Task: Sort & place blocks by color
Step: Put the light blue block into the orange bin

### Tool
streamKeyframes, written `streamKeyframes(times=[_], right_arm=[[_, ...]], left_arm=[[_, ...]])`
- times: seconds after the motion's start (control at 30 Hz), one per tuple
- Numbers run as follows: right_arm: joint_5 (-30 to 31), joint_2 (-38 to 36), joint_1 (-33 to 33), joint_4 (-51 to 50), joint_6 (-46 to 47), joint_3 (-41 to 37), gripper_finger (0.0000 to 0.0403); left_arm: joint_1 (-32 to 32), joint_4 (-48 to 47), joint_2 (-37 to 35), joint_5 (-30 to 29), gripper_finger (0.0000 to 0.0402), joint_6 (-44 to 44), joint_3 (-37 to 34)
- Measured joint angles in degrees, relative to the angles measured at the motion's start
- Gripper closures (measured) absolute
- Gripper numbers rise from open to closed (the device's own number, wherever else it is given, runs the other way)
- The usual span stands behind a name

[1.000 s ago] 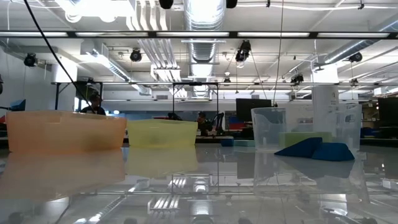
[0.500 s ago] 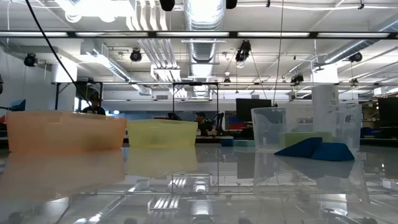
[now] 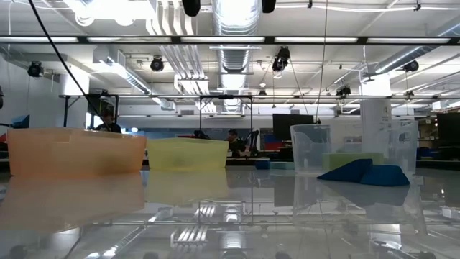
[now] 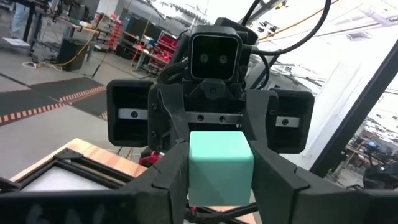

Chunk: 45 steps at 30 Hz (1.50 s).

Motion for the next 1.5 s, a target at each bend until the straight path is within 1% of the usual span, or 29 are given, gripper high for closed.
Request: streamKeyframes(times=[0.13, 0.2, 0.3, 0.43, 0.57, 0.73, 0.83, 0.9, 1.0, 1.17, 1.37, 1.5], right_arm=[[0.04, 0.00, -0.07, -1.52, 0.05, 0.00, 0.0192], [0.00, -0.03, -0.43, -3.27, 0.66, 0.00, 0.0188], [0.30, -0.69, -1.18, -7.33, 0.78, -0.04, 0.0187], [0.42, -1.51, -2.21, -12.92, 0.79, 0.07, 0.0186], [0.43, -1.53, -2.82, -16.27, 0.80, 0.04, 0.0186], [0.87, -1.51, -2.89, -16.16, 0.80, 0.04, 0.0186], [0.87, -1.46, -2.82, -16.21, 0.80, 0.04, 0.0186], [0.85, -1.46, -2.84, -16.18, 0.80, 0.04, 0.0186], [0.87, -1.46, -2.84, -16.23, 0.80, 0.04, 0.0186], [0.87, -1.46, -2.82, -16.23, 1.10, 0.04, 0.0186], [0.87, -1.46, -2.82, -16.25, 1.80, 0.04, 0.0186], [0.85, -1.46, -2.82, -16.27, 2.86, 0.04, 0.0186]], left_arm=[[0.23, -2.37, -0.36, 0.10, 0.0282, 0.01, 0.03], [0.44, -6.38, -0.98, 0.11, 0.0282, 0.04, 0.15], [0.96, -15.00, -2.73, 0.23, 0.0282, 0.05, 0.07], [1.51, -32.67, -5.05, 0.00, 0.0282, 0.03, 0.13], [1.60, -52.90, -5.35, -2.17, 0.0282, -1.72, 0.07], [1.67, -77.35, -2.01, -5.71, 0.0281, -4.56, -0.10], [1.95, -87.20, 1.24, -7.82, 0.0281, -4.81, -0.24], [2.14, -89.09, 3.25, -8.10, 0.0280, -4.52, -1.12], [2.38, -87.78, 5.64, -7.75, 0.0280, -5.03, -3.59], [2.49, -87.59, 8.89, -6.87, 0.0279, -9.44, -9.44], [2.47, -84.22, 9.11, -6.75, 0.0276, -10.42, -13.38], [2.47, -82.82, 8.83, -6.73, 0.0254, -10.22, -13.40]])
